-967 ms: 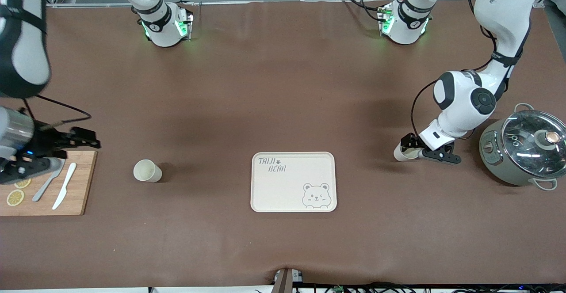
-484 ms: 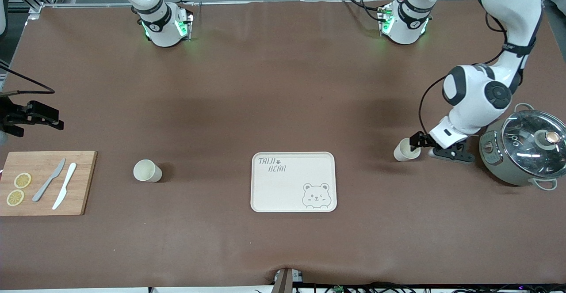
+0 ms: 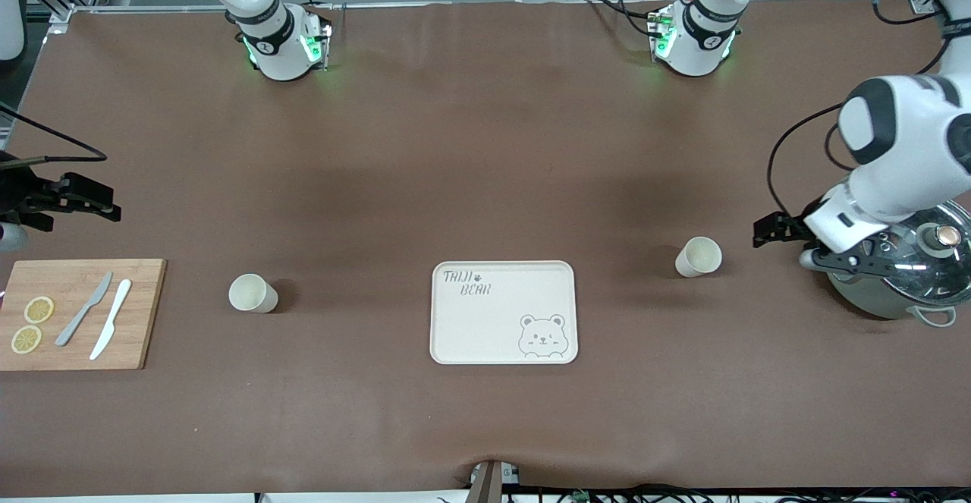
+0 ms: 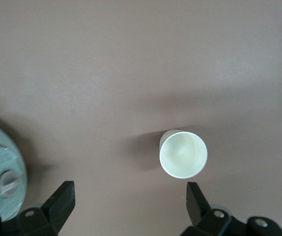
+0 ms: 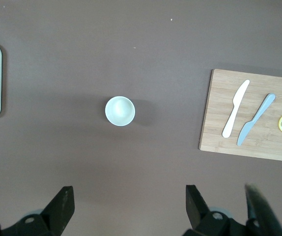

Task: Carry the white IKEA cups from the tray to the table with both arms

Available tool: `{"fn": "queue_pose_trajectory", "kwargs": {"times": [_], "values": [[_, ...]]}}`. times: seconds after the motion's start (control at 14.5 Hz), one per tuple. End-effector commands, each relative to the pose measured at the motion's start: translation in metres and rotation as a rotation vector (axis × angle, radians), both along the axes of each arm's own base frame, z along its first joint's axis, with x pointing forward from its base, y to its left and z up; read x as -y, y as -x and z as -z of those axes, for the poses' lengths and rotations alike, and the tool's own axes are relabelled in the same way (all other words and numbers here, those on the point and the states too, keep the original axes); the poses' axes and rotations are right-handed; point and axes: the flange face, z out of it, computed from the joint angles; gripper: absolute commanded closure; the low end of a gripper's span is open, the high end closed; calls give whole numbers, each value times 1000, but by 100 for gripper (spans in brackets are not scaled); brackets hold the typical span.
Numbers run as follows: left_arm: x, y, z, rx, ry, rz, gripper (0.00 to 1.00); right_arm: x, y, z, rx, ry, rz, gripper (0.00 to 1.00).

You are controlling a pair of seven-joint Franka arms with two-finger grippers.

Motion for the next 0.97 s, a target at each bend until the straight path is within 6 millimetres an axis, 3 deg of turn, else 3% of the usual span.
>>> {"fn": "queue_pose_trajectory", "kwargs": {"times": [0.0, 0.9], "values": [[3, -12, -45, -18, 18, -36, 0, -3, 8, -13, 6, 18, 10, 0], [8, -15, -172, 82, 29, -93, 0, -10, 14, -10, -44, 3, 78, 0]]}}
